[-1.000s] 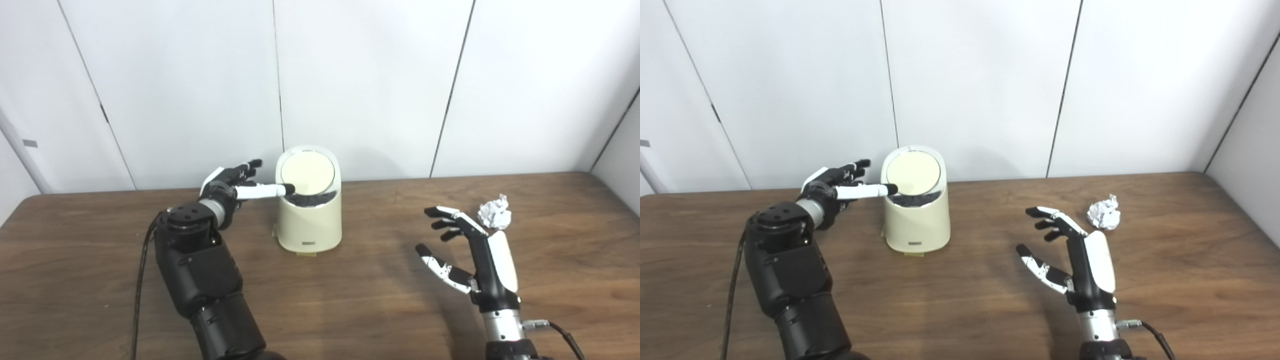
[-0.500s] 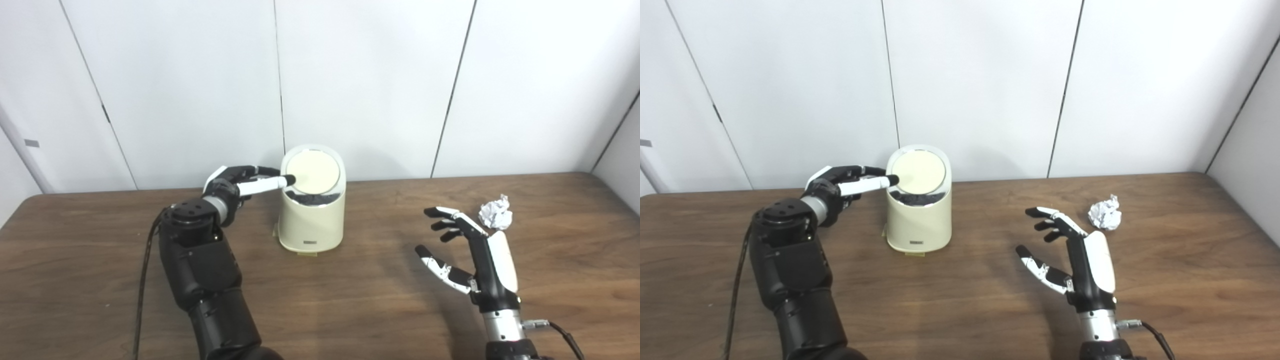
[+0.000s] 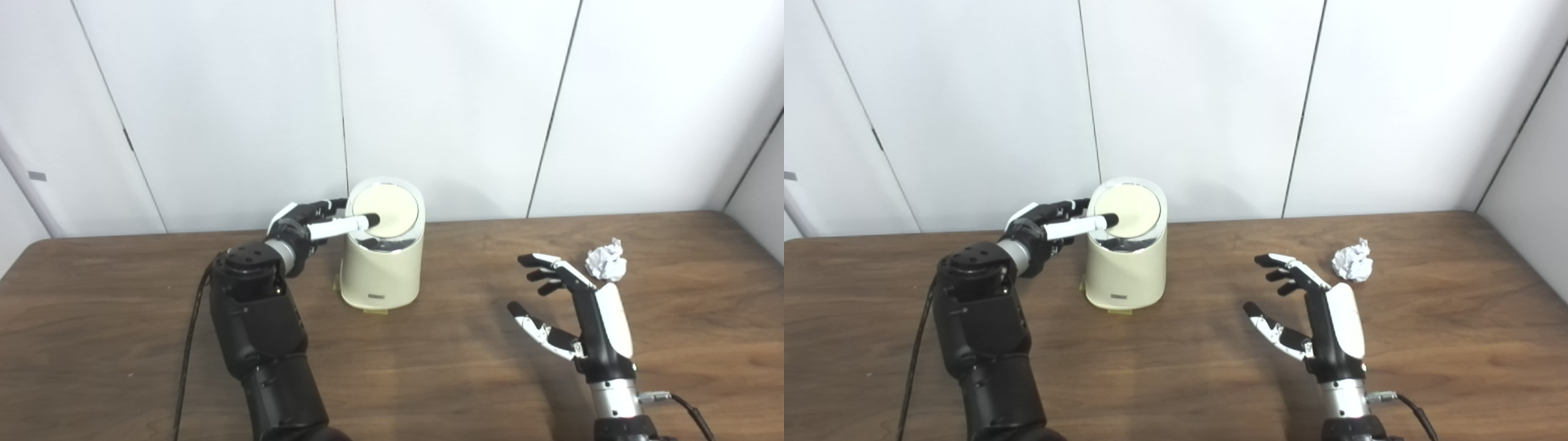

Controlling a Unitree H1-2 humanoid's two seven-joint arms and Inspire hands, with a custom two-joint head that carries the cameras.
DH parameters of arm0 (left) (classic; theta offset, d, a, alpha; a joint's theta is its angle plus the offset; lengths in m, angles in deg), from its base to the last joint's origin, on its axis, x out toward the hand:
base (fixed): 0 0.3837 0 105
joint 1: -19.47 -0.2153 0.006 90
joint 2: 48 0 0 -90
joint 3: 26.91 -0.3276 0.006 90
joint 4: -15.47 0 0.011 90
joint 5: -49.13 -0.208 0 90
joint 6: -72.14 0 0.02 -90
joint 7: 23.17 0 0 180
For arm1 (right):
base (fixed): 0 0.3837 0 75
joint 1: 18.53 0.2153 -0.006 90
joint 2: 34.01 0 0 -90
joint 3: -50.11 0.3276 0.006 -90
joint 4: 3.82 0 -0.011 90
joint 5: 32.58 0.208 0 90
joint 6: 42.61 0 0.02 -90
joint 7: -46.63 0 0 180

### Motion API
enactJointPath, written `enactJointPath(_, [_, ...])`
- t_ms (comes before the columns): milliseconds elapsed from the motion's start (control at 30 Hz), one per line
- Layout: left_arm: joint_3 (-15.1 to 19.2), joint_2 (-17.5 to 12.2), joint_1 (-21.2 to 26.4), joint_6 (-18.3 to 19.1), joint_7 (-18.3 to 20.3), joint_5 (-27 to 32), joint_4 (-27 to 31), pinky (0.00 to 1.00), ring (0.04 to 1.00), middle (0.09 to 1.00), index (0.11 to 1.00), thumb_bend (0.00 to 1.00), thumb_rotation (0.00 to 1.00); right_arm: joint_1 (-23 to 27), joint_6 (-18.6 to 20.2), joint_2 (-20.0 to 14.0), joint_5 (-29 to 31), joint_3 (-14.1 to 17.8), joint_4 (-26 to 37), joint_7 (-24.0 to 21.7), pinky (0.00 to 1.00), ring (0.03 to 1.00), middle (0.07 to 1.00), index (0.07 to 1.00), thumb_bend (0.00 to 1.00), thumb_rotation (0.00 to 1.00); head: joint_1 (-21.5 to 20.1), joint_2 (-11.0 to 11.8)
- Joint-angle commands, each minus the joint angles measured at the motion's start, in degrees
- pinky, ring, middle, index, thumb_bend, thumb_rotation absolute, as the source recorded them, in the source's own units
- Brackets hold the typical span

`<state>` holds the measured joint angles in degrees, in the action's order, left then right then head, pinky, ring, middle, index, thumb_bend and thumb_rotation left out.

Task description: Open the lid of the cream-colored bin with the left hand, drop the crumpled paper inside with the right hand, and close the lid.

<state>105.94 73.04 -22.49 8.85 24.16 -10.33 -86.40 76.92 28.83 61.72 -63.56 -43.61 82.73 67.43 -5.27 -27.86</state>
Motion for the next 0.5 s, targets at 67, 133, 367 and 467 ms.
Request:
enactJointPath(67, [0.7,0.3,3.7,0.2,-2.2,0.7,0.7,1.00,1.000,1.000,0.990,0.92,0.17,-1.8,-1.8,1.9,-0.2,-1.1,-4.7,1.1,0.46,0.595,0.705,0.688,0.31,0.10,0.1,0.0])
enactJointPath(133, [1.1,0.3,3.7,0.2,-2.5,1.0,0.8,1.00,1.000,1.000,0.927,0.90,0.15,-1.8,-1.8,1.9,-0.4,-1.2,-4.7,1.2,0.46,0.600,0.704,0.685,0.31,0.10,0.2,0.1])
enactJointPath(367, [-0.2,-0.1,2.8,0.2,-4.8,-1.0,1.7,1.00,1.000,1.000,0.994,0.93,0.13,-1.8,-2.0,1.7,0.1,-1.2,-4.9,1.0,0.49,0.621,0.703,0.682,0.30,0.11,0.3,0.1])
enactJointPath(467, [0.1,0.0,2.8,0.2,-5.5,-1.1,2.0,1.00,1.000,1.000,1.000,0.94,0.12,-1.7,-2.1,1.6,-0.1,-1.2,-5.2,1.1,0.49,0.629,0.702,0.683,0.30,0.11,0.3,0.1])
